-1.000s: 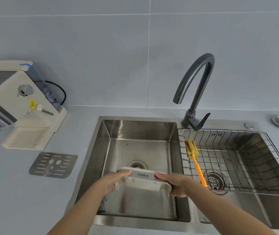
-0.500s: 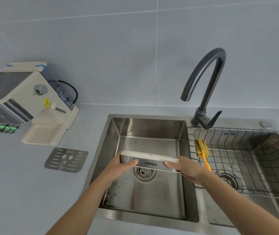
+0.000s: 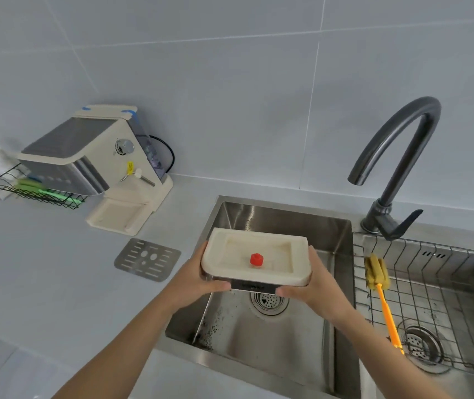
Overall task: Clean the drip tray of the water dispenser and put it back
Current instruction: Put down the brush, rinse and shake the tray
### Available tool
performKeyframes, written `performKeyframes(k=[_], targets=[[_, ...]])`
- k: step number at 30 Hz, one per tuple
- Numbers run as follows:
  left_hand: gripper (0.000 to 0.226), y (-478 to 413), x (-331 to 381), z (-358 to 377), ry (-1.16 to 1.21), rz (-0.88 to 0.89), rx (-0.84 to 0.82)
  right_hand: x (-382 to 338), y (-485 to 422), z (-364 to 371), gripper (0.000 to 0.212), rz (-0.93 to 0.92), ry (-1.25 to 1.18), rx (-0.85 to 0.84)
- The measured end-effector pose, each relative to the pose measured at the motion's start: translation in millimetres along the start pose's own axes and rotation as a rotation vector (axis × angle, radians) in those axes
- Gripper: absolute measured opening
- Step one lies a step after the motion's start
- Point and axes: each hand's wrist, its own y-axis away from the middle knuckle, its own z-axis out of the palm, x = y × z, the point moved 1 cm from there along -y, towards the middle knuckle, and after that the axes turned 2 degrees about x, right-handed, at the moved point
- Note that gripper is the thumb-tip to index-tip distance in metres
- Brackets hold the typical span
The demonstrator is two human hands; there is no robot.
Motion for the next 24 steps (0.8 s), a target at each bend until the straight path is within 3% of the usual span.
performKeyframes(k=[9, 21, 24], targets=[[0.086, -5.8, -39.9, -55.5, -0.003, 0.113, -0.05, -18.7, -10.3, 67.0, 0.092, -0.095, 0.131, 0.101], [0.093, -18.8, -129.6, -187.3, -0.069, 0.241, -0.133, -39.7, -29.0, 230.2, 0.092, 0.061, 0.154, 0.273], [0.104, -5.9, -155.0, -215.6, -0.118, 0.198, -0.168, -41.6, -23.2, 270.7, 0.09, 0.121, 0.169, 0.286]])
